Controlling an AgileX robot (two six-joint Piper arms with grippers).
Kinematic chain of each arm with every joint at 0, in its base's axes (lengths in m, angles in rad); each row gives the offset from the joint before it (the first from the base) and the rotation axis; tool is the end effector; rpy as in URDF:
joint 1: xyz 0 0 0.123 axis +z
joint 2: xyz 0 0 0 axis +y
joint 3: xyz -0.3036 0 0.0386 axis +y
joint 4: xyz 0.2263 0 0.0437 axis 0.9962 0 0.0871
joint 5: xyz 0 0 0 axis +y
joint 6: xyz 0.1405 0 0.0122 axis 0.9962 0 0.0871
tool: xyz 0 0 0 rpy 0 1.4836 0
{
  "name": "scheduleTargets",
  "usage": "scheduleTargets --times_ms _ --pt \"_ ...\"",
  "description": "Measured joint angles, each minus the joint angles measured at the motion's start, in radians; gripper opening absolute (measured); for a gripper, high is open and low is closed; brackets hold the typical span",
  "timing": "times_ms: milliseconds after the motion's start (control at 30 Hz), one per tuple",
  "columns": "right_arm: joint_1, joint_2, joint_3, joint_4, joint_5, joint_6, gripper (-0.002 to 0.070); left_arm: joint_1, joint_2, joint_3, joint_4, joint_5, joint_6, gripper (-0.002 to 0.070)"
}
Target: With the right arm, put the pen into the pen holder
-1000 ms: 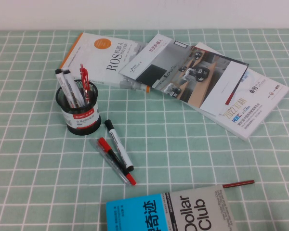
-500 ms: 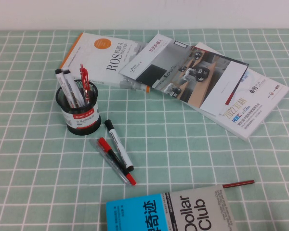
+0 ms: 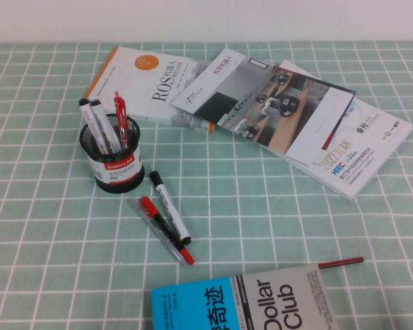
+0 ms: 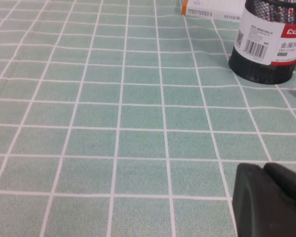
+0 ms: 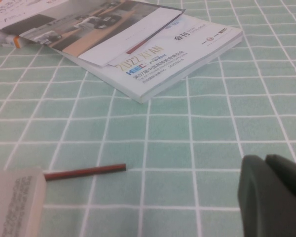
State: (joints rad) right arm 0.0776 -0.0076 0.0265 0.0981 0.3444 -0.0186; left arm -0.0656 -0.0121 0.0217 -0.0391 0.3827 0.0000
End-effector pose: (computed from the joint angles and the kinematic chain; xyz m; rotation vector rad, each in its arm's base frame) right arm 0.0583 0.0092 0.1604 -0.0267 1.8472 0.1362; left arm 0.0569 -0.0058 0.1570 0.0376 1.8761 -0.0838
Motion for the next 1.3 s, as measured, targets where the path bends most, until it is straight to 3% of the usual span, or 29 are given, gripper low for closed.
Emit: scheduleTargets --times_ms 100,300,433,600,767,1000,1300 --pt "0.000 0.000 0.001 0.066 -0.042 0.000 -0.0020 0.000 0.000 0.000 0.000 0.000 0.000 -0.0006" --pt "0.000 0.000 0.003 0.613 -0.276 0.000 -0.0020 0.000 0.000 0.000 0.000 0.000 0.000 -0.0006" --pt "0.000 0.000 0.003 0.746 -0.360 0.000 -0.0020 0.000 0.000 0.000 0.000 0.000 0.000 -0.0006" --pt "0.000 0.000 -0.054 0.730 -0.205 -0.003 -0.0020 0.000 0.000 0.000 0.000 0.000 0.000 -0.0006" --pt "0.000 0.077 -0.220 0.709 -0.043 -0.127 -0.0020 0.000 0.000 0.000 0.000 0.000 0.000 -0.0006" --pt "0.000 0.421 -0.566 0.649 0.213 -0.314 -0.0020 0.000 0.000 0.000 0.000 0.000 0.000 -0.0006" --pt "0.014 0.937 -0.876 0.609 0.499 -0.345 -0.0020 0.000 0.000 0.000 0.000 0.000 0.000 -0.0006"
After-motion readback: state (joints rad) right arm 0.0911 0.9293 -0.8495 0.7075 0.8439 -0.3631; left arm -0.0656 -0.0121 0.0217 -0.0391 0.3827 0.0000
